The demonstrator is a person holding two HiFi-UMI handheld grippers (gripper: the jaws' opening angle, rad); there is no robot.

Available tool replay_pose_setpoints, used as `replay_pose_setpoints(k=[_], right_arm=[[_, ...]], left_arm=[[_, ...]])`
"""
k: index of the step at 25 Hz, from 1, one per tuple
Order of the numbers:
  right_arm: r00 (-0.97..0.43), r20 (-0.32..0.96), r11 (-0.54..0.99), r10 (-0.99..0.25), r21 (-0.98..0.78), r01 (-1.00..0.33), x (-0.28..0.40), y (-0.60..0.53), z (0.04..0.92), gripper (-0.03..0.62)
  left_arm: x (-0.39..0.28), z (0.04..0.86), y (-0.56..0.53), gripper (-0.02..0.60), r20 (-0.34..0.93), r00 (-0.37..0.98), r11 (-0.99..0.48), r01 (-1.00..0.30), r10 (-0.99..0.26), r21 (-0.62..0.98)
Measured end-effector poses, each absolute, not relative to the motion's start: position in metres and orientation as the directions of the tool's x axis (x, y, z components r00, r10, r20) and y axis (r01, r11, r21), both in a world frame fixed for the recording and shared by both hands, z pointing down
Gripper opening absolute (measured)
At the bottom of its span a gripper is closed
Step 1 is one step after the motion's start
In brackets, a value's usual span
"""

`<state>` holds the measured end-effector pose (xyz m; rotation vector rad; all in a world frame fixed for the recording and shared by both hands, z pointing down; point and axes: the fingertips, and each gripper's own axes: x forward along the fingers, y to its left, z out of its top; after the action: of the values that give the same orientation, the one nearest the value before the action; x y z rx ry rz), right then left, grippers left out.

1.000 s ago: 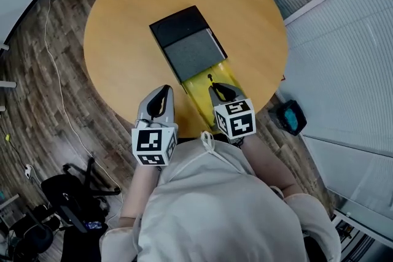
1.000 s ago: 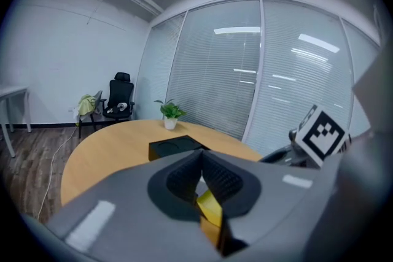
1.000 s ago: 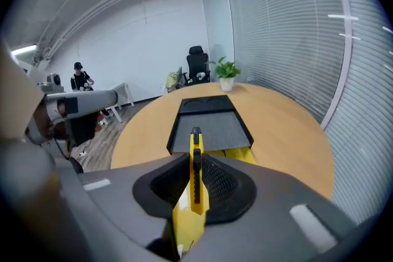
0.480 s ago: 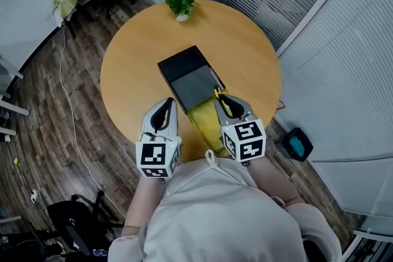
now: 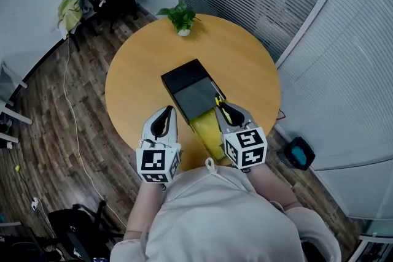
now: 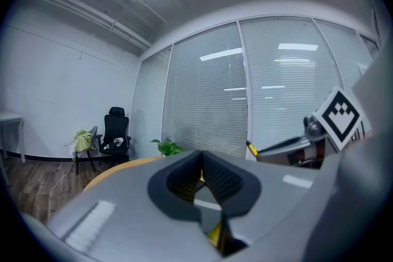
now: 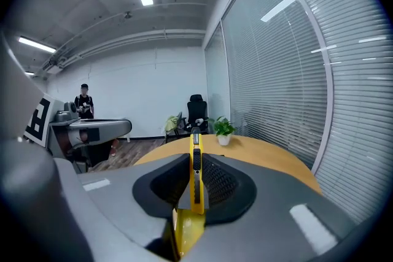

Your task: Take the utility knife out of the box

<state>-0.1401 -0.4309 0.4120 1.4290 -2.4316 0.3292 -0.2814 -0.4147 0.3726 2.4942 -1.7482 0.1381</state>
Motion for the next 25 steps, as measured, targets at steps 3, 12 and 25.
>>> replay_pose_setpoints(k=[3, 12, 25], right_arm=[[-0.463, 0.377, 0.48, -0.802, -0.055, -0.876, -0.142, -0.432, 0.418, 0.064], [-0.465, 0.393, 0.476, -0.793, -0.076, -0.876, -0.147, -0.432, 0.428, 0.064], [-0.438, 0.407, 0.449, -0.802, -0.073, -0.89, -0.142, -0.436, 0.434, 0.064]], left_arm=[[-0.283, 0.375, -0.416, 0.006, 0.133, 0.338, -0.338, -0.941, -0.932, 0.024], [-0.285, 0.385, -0.417, 0.006, 0.15, 0.345, -0.344, -0.938, -0.927, 0.036], [-0.29, 0.39, -0.428, 0.006, 0.163, 0.341, -0.336, -0.94, -0.926, 0.057]])
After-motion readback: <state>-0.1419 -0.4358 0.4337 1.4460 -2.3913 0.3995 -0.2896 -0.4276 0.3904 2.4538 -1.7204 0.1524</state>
